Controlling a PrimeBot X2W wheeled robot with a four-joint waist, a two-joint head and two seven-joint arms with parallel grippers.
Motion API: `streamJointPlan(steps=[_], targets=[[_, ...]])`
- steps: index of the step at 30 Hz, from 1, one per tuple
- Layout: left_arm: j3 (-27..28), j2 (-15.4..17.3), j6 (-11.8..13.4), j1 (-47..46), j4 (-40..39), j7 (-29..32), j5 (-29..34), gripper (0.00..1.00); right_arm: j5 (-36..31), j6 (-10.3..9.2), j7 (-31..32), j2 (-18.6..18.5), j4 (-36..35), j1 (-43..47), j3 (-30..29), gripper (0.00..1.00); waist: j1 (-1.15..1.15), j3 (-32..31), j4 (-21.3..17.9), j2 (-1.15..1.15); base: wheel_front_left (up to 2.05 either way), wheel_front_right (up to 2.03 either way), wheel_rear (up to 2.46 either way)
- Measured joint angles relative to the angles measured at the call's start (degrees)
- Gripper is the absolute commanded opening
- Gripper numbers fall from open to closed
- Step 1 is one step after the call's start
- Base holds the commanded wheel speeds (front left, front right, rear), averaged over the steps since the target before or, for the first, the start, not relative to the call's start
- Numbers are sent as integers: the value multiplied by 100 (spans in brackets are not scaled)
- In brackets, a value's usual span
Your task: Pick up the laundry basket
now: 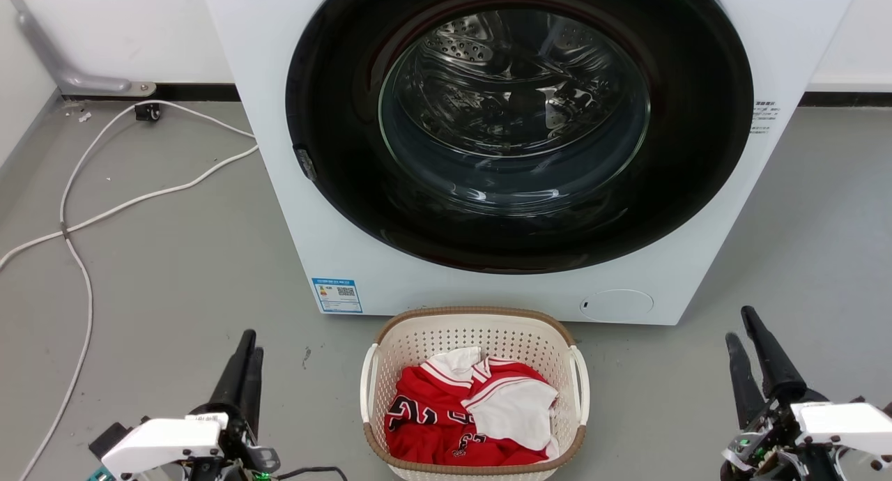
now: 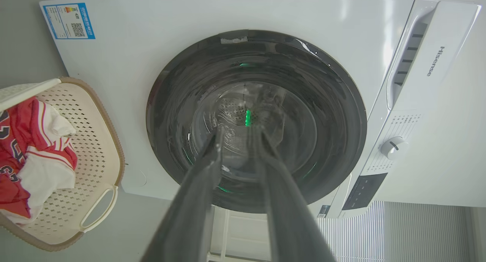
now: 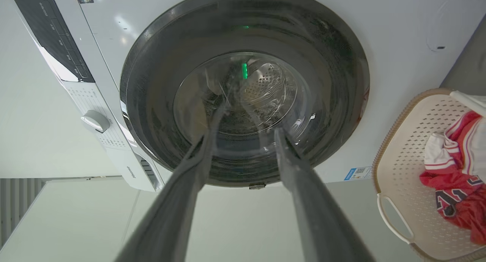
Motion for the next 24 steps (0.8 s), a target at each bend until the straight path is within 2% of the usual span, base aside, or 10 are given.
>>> streamJointPlan(steps=[4,8,24], targets=[[-19,-3,0,46,-36,-107,111,100,-90,0,-108,5,9,62,-7,100,0,3,0,0,0,0,0],[-31,-2,1,46,-148,-226,498,100,-444,0,-220,5,-73,65,-60,100,0,10,0,0,0,0,0],[-449,-1,315,46,-668,-622,2552,100,-2838,0,-620,7,-747,204,77,100,0,60,0,0,0,0,0]])
